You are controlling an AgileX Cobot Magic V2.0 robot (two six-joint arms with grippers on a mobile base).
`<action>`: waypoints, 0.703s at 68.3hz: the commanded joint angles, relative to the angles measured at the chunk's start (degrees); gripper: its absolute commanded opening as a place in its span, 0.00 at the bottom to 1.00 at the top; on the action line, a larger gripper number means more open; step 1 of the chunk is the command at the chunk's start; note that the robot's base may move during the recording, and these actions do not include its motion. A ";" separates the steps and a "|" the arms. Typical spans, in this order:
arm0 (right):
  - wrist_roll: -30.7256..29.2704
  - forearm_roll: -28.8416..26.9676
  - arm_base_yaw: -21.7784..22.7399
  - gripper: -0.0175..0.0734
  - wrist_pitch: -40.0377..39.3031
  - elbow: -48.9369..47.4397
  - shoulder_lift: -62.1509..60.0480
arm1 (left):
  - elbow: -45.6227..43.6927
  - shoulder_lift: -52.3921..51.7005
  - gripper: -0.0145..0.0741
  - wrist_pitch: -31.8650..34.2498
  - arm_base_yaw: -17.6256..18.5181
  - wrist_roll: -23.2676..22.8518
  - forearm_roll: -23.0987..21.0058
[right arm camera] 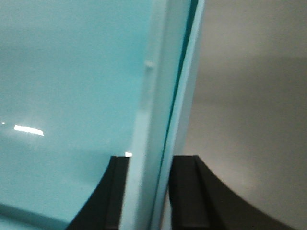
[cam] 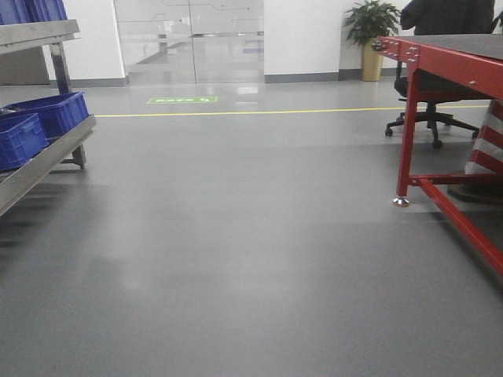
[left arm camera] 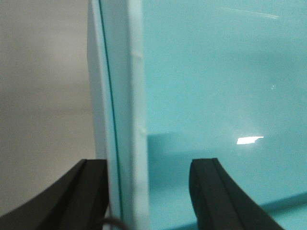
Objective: Move two blue bins to right shelf middle
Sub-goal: 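Drive the base away from the shelf holding the teal bin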
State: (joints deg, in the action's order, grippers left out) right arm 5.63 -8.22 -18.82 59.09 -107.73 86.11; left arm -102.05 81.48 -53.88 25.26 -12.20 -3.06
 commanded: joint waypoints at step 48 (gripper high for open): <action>-0.10 3.04 0.80 0.02 -4.50 -0.93 -0.49 | -0.99 -1.61 0.04 2.64 -0.01 2.54 -0.76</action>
State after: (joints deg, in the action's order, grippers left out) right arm 5.63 -8.22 -18.82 59.09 -107.73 86.11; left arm -102.05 81.48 -53.88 25.26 -12.20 -3.06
